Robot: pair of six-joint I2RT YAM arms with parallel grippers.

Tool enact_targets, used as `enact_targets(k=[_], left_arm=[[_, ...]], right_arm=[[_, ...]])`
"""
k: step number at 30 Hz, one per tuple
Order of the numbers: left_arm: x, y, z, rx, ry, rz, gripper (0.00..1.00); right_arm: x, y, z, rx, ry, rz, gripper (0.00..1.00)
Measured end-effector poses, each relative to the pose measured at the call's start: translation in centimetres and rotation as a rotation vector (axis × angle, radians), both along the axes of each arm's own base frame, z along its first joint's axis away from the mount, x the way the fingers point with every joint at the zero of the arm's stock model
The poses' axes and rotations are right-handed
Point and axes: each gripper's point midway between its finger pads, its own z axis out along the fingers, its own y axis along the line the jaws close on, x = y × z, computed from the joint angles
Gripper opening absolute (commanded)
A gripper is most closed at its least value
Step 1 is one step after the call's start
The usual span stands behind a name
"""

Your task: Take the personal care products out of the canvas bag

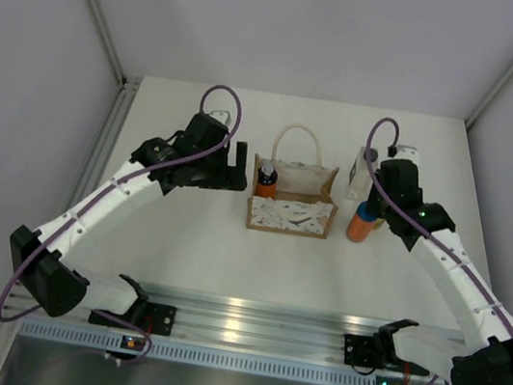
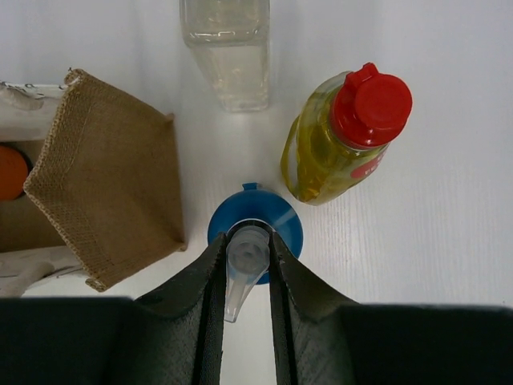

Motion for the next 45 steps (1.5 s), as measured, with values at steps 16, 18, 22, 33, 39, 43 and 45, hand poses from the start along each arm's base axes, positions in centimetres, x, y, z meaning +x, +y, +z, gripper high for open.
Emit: enact_targets(k=[16,18,22,33,39,43,45], left_arm=[[3.7,-3.2,6.0,-0.07,-0.094,-0.042,0.99],[4.2,-3.9,6.2,-0.066,-0.098,-0.054,0.98],[4.7,-5.8,6.2,-0.031,-0.105,-0.072,0.93],[7.9,-9.2,3.2,0.15,-0.08,0.025,0.54],[8.2,-8.6,0.3,0.231,-0.022,0.068,0.53],[8.6,-8.5,-0.7,0.255,-0.013,0.091,0.49],[8.9,-8.6,-1.1,0.261,-0.009,0.1,0.47]], right_arm=[[0.1,0.3,0.6,0.047,-0.076,0.002,0.66],[-0.1,0.2,1.4,0.055,-0.098,0.002,0.67],[-0.2,0.1,3.6,0.07,-0.134,0.002,0.73],[-2.6,-0.4,11.3,0.166,-0.293,0.012,0.88],[-3.9,-0.2,11.0,0.181,-0.269,0.044,0.88],[-4.2,0.4,10.6,0.198,-0.245,0.071,0.88],[-4.3,0.6,10.6,0.203,-0.242,0.082,0.88]])
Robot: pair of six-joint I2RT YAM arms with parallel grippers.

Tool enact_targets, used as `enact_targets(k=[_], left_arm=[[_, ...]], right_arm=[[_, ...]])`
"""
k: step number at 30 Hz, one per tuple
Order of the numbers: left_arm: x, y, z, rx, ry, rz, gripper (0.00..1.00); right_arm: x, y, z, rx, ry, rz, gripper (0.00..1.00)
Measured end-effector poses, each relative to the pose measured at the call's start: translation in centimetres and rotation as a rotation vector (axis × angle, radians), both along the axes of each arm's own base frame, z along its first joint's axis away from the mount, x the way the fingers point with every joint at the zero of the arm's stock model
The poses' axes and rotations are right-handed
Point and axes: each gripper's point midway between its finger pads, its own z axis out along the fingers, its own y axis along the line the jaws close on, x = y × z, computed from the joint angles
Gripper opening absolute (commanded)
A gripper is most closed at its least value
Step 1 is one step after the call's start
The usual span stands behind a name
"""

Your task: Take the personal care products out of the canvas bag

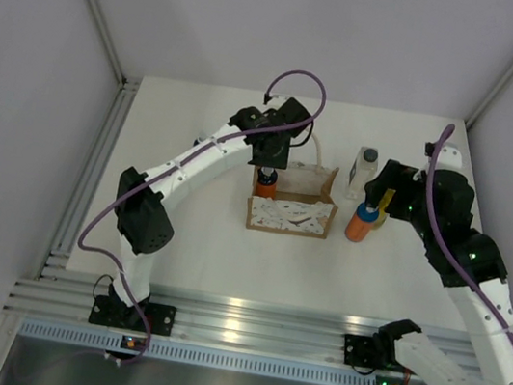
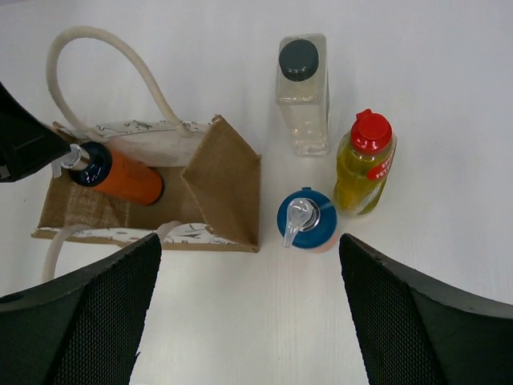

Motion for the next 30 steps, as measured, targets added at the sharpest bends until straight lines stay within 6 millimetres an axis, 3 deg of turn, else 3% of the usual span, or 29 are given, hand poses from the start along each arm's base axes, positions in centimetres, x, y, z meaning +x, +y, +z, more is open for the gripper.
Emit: enact_targets(k=[11,18,23,30], left_arm=[[0.5,-0.3,-2.2,0.026,0.03,0.036,0.38],[0.6,-0.3,-2.1,0.02,0.029,0.042,0.36],[0.5,-0.3,-2.1,0.02,0.029,0.042,0.26],[0.5,-0.3,-2.1,0.017,0.029,0.045,0.24]], right_arm=[[0.2,0.9,-0.9,-0.023,0.031,0.062,0.88],[0.4,1.1,-1.4,-0.051,0.046,0.086,0.88],[0.6,1.3,-1.9,-0.061,0.063,0.101,0.87],[0.6,1.5,-2.0,-0.061,0.07,0.111,0.87]])
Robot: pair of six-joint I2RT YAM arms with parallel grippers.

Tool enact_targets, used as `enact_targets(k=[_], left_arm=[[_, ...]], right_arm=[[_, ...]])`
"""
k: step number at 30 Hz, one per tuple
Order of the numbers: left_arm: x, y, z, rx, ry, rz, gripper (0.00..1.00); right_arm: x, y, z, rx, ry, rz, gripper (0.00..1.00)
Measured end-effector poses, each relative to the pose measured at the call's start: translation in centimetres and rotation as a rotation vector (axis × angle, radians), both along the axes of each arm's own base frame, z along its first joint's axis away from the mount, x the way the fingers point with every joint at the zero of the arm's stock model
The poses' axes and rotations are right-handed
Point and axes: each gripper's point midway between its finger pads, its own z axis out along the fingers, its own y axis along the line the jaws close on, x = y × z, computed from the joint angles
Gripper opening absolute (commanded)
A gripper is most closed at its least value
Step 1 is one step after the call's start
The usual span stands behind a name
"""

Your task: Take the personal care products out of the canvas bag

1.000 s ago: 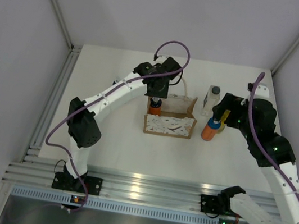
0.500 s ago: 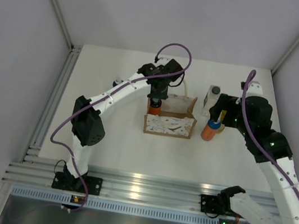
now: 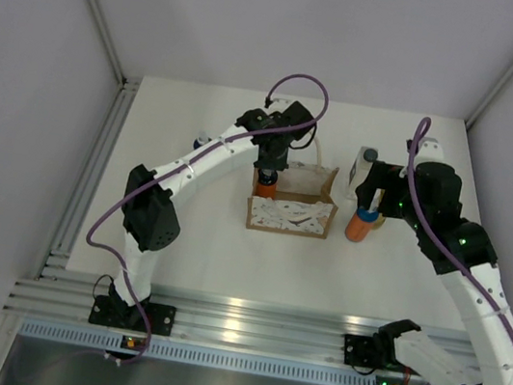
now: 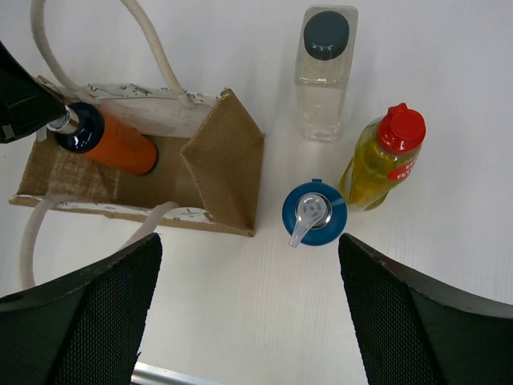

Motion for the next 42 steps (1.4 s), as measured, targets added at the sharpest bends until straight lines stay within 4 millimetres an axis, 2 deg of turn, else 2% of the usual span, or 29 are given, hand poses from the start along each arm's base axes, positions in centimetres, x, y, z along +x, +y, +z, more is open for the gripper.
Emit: enact_targets(k=[1,2,3,4,11,25,29,34,38,42], left_arm=[[0.0,0.0,0.0,0.0,0.0,0.001,0.21],[0.0,0.0,0.0,-0.001,0.0,0.002,0.14],[0.0,0.0,0.0,-0.001,0.0,0.002,0.02],[0.0,0.0,0.0,-0.002,0.0,0.002,0.0],[-0.2,-0.2,0.2,-0.006,0.01,-0.022,0.0],[-0.7,-1.2,2.3,-0.046,0.016,-0.104,0.0],[-0.7,-1.4,4.2,-0.076,-0.016,-0.129,0.0],[-0.9,-1.3,8.6,-0.138,-0.097,-0.152,0.0],[-1.5,-0.7,12.1,-0.187,-0.166,-0.156,0.0],[-2.0,0.4,14.6,-0.203,-0.223,-0.141,0.0]], right_arm=[[0.0,0.0,0.0,0.0,0.0,0.001,0.87],[0.0,0.0,0.0,0.001,0.0,0.002,0.87],[0.0,0.1,0.0,0.002,0.0,0.003,0.87],[0.0,0.1,0.0,0.002,0.0,0.004,0.87],[-0.1,0.1,0.1,0.006,-0.001,0.005,0.87],[-0.1,0.1,0.2,0.014,-0.002,0.002,0.87],[-0.2,0.1,0.2,0.014,-0.002,0.002,0.87],[-0.2,0.1,0.2,0.014,-0.003,0.001,0.87],[-0.1,0.1,0.2,0.013,-0.004,-0.002,0.87],[-0.1,0.0,0.2,0.01,-0.005,-0.006,0.87]])
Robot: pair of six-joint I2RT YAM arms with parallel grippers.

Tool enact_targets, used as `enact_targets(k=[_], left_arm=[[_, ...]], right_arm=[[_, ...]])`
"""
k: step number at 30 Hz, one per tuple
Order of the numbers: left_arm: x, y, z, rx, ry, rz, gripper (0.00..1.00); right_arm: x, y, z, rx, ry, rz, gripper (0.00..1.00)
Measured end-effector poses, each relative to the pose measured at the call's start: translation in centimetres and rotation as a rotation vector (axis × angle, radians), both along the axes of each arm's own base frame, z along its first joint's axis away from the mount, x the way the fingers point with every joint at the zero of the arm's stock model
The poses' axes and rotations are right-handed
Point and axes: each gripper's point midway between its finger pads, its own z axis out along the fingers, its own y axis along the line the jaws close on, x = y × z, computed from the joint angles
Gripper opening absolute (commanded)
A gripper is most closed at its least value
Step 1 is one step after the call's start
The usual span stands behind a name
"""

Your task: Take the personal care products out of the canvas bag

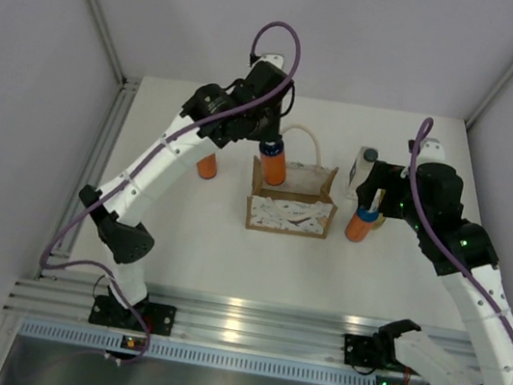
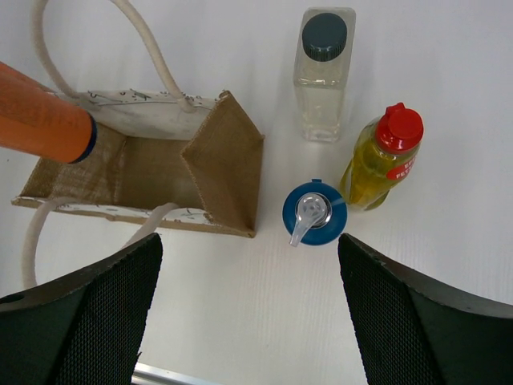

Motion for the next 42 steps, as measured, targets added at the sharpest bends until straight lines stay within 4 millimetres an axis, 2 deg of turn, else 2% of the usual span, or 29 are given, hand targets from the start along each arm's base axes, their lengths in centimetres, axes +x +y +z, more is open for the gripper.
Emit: enact_targets(k=[6,11,13,16,19,22,27,30,36,42], left_arm=[[-0.1,2.3,3.3,-0.005,-0.078,0.046,0.0],[-0.2,5.7,5.9,-0.02,-0.141,0.118,0.0],[-0.3,7.1,6.6,-0.027,-0.157,0.146,0.0],[-0.6,9.2,6.6,-0.019,-0.157,0.188,0.0],[-0.7,10.7,5.0,0.02,-0.13,0.221,0.0],[-0.5,11.5,1.9,0.073,-0.067,0.235,0.0],[0.5,12.2,-4.2,0.126,0.038,0.248,0.0],[0.9,12.5,-6.9,0.142,0.073,0.254,0.0],[1.7,13.0,-10.6,0.138,0.083,0.275,0.0],[2.2,13.3,-12.4,0.125,0.086,0.291,0.0]], right_arm=[[0.0,-0.1,0.0,-0.004,-0.001,-0.006,0.87],[0.1,-0.2,0.0,-0.006,-0.002,-0.011,0.87],[0.1,-0.3,0.0,-0.008,-0.003,-0.013,0.87],[0.1,-0.3,0.0,-0.009,-0.002,-0.013,0.87],[0.2,-0.3,-0.1,-0.01,0.0,-0.014,0.87],[0.2,-0.2,0.2,-0.01,-0.001,-0.014,0.87],[0.4,-0.1,2.1,0.01,-0.043,-0.012,0.88],[0.3,-0.1,3.6,0.023,-0.076,-0.011,0.89],[-0.3,-0.4,5.6,0.046,-0.131,-0.009,0.91],[-0.8,-0.5,6.9,0.055,-0.165,-0.004,0.95]])
